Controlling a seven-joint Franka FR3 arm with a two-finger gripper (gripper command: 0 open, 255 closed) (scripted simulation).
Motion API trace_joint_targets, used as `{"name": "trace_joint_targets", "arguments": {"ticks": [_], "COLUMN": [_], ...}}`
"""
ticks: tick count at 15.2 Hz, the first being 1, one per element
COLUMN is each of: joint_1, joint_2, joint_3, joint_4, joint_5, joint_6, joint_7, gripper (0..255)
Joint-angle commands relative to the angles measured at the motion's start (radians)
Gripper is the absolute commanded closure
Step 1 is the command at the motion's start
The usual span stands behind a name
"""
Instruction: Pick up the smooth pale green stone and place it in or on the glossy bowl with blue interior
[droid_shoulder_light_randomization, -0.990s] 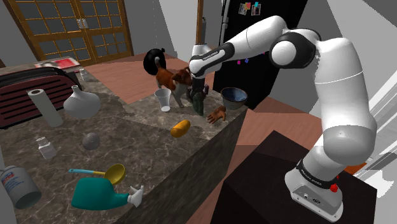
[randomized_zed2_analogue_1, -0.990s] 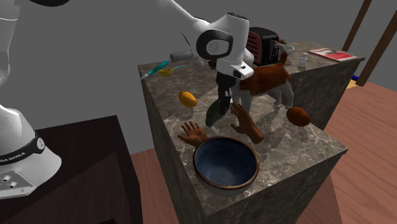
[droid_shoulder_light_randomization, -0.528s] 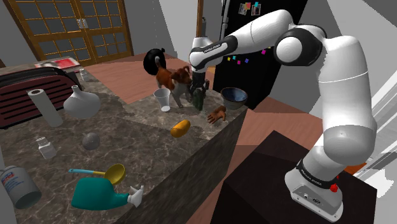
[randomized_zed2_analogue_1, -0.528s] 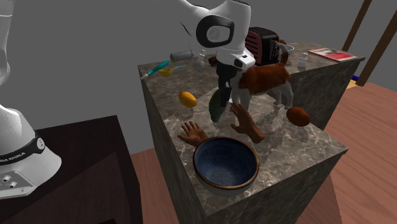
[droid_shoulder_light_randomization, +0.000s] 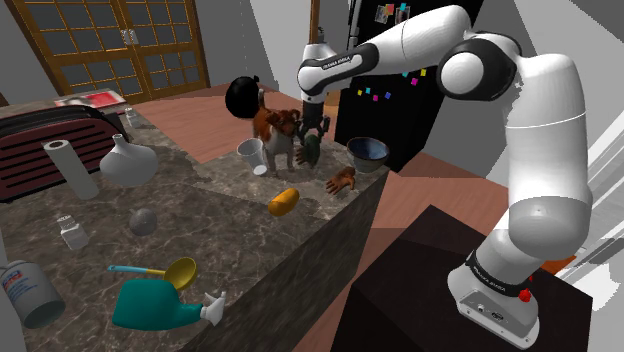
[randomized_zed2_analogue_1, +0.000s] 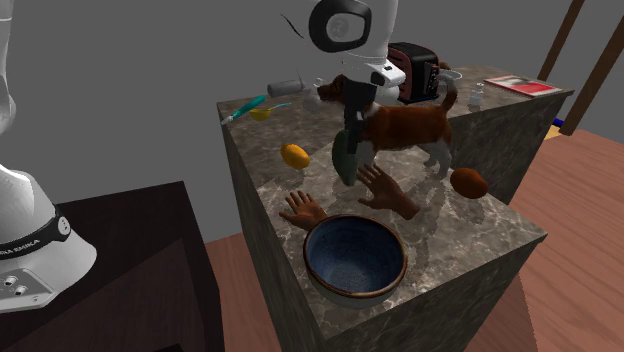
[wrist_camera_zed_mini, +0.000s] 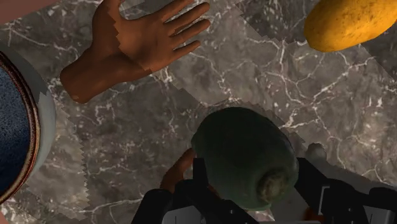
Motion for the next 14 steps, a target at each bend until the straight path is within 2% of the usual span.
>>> {"name": "trace_joint_targets", "arguments": {"ticks": [1, 7, 14], "joint_1": [-0.001, -0.001, -0.100], "joint_2": [-0.015, -0.040, -0.121], "joint_3": [-0.001, -0.001, -0.038], "joint_4": [0.010, 0.047, -0.068], "joint_5": [0.000, -0.002, 0.007], "joint_6": [-0.021, -0.082, -0.055], "joint_7": [0.001, 0.004, -0.134], "gripper": [255, 255, 255]}}
